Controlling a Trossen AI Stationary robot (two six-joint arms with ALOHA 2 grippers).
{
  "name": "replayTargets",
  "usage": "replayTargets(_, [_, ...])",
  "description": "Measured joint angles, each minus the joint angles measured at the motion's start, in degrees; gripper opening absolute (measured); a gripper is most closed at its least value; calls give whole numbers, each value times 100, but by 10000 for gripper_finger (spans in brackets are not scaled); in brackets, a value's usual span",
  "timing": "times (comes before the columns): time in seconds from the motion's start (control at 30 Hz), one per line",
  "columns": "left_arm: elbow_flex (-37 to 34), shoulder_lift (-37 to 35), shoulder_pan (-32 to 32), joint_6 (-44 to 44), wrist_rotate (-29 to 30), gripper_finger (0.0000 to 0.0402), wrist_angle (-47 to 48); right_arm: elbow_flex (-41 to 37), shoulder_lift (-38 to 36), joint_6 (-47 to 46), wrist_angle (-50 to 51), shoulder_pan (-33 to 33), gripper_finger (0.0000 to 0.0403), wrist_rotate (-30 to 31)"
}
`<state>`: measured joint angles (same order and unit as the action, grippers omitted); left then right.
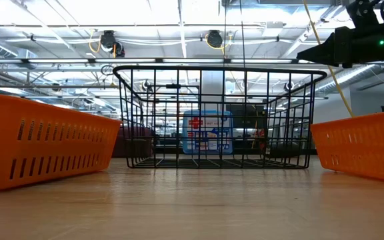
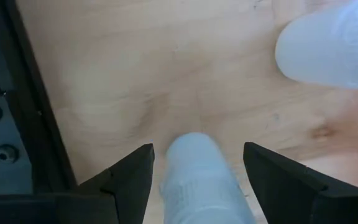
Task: Pick & Place Medicine items
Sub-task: Put the bottom white pill bottle into the right orange basket
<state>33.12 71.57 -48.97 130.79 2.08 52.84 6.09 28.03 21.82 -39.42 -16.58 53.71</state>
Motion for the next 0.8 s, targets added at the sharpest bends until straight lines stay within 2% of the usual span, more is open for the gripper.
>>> replayTargets(0.13, [0,0,-74,-1,-45,257,-19,0,0,-4,0,0,110,0])
replayTargets(0.33, [0,0,-271,149,-547,257,-19,0,0,-2,1,-1,110,0])
replayTargets(0.5, [0,85,-482,416,-315,257,-55,0,2,-2,0,0,110,0])
replayTargets(0.8, [34,865,-577,239,63,257,-501,0,2,-2,2,0,110,0])
